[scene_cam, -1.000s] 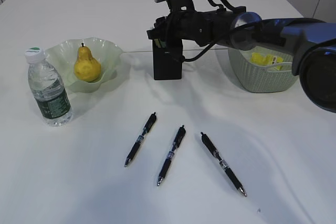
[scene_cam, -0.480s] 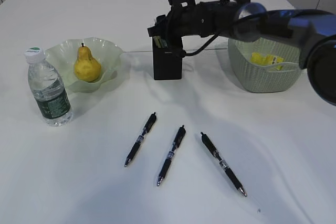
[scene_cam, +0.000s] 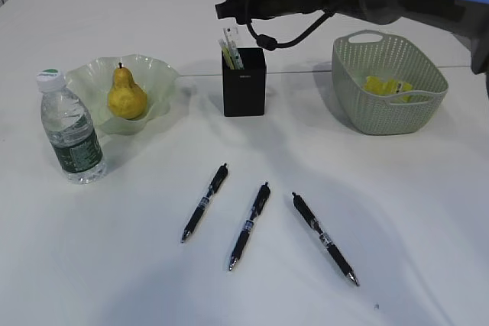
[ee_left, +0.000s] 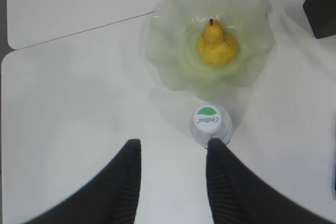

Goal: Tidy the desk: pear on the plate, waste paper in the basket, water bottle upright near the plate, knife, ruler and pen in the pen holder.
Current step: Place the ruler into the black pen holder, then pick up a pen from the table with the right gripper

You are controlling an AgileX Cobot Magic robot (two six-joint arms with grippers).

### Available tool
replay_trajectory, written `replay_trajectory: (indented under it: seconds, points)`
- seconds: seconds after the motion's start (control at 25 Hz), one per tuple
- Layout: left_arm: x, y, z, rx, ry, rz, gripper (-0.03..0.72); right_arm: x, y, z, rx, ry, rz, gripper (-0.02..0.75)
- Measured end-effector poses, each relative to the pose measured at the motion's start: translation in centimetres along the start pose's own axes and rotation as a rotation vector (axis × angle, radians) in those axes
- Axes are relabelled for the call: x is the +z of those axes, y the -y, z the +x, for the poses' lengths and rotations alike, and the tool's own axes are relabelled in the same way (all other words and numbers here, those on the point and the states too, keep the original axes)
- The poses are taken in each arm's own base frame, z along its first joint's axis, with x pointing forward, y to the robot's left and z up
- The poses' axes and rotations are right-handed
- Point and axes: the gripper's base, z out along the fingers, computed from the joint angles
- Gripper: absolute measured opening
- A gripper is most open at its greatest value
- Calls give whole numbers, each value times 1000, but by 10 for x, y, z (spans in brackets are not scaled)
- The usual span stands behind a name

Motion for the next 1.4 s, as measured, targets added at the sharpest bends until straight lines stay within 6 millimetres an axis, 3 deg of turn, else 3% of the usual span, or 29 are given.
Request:
replay_trajectory:
  seconds: [0.72, 1.16, 1.4]
  points:
    - [0, 0, 0, 0, 0, 0, 287, -78, 1, -42, -16, -279, -53, 400]
    - [0, 3, 1, -11, -6, 34, 286, -105, -4, -13, 20, -718, -110, 400]
    - [0, 4, 1, -13, -7, 39, 286, -108, -5, -13, 60, -740, -113, 400]
